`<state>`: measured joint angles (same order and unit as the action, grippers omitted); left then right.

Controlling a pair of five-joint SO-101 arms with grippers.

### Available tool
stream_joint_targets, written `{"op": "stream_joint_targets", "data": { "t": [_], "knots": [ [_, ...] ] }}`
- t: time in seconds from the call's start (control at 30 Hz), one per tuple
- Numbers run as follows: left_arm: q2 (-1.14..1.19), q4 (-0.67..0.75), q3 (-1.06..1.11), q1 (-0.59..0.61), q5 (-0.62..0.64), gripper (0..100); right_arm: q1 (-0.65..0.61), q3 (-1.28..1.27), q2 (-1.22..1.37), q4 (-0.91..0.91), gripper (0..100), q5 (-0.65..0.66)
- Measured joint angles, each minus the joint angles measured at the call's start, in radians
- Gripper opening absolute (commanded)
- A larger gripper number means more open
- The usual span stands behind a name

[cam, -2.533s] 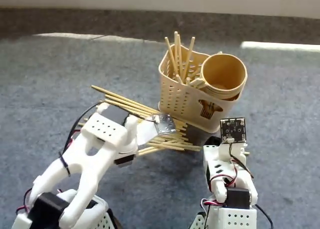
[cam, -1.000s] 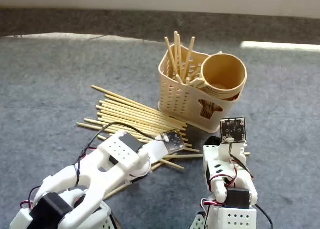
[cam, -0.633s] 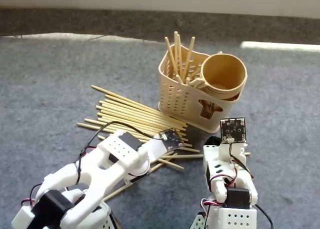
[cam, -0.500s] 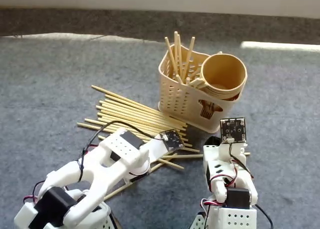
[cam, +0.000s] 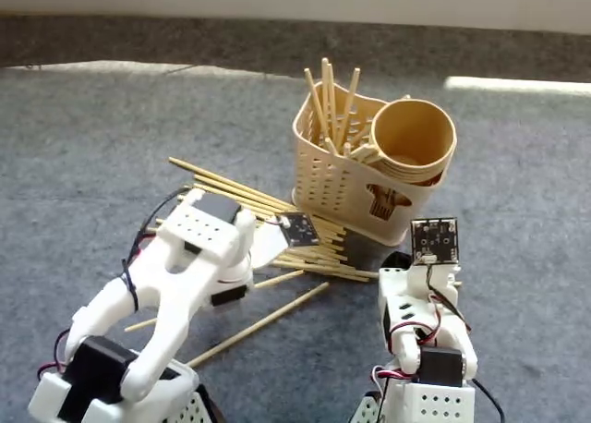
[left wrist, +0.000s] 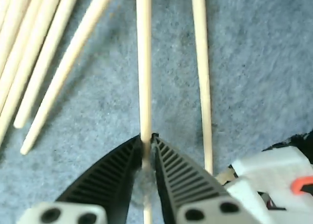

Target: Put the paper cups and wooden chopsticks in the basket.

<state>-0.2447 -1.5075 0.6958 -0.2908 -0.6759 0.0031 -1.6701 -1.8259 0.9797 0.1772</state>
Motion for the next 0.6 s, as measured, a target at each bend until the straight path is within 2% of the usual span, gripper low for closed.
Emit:
{"op": "stream_joint_targets", "data": {
  "t": [0.2,0.47,0.6],
  "knots": [
    [-0.103,-0.135,-0.098,0.026,-0.038,1,0.003,0.0,0.0,0.0,1.2,0.0],
    [-0.333,-0.16,-0.106,0.026,-0.037,1,0.002,0.0,0.0,0.0,1.2,0.005],
    [-0.422,-0.152,-0.106,0.026,0.041,1,0.002,0.0,0.0,0.0,1.2,0.005]
  ]
}}
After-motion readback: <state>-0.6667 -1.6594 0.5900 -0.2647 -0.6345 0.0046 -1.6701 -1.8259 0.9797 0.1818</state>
